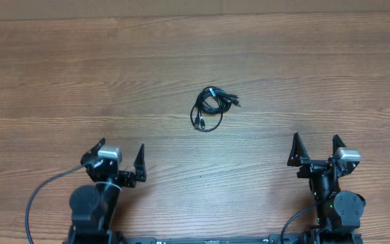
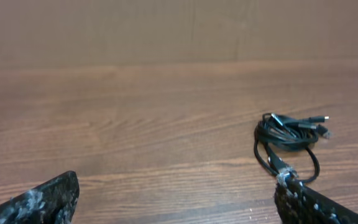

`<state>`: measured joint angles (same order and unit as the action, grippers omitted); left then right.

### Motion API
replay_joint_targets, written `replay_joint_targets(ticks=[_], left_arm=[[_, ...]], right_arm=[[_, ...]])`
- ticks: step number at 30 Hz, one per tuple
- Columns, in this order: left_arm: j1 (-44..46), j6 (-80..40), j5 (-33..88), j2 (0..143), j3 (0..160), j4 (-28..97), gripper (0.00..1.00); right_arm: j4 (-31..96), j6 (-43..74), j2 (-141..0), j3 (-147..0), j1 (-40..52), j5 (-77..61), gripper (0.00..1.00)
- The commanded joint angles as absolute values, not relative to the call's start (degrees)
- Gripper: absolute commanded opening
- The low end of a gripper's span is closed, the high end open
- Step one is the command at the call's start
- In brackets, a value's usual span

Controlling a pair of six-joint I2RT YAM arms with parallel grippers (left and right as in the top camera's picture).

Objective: Untangle cables
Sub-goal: 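Move the left gripper forward over the black cable bundle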

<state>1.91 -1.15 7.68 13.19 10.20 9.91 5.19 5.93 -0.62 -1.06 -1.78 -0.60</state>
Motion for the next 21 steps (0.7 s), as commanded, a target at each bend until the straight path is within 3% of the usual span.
replay_joint_targets(ticks=[1,9,21], left_arm=[[2.28,-1.69,7.16,21.12,15.03,10.07,1.00],[2.28,-1.28,10.72,42.02,27.31,12.08,1.00],[2.28,-1.28,12.27,70.32,53.23,35.38,1.00]], right_arm=[[4.84,5.72,-0.16,-0.47,-1.50,-0.05,1.00],[4.84,5.72,-0.16,-0.47,-1.50,-0.05,1.00],[4.84,5.72,-0.16,-0.47,-1.50,-0.05,1.00]])
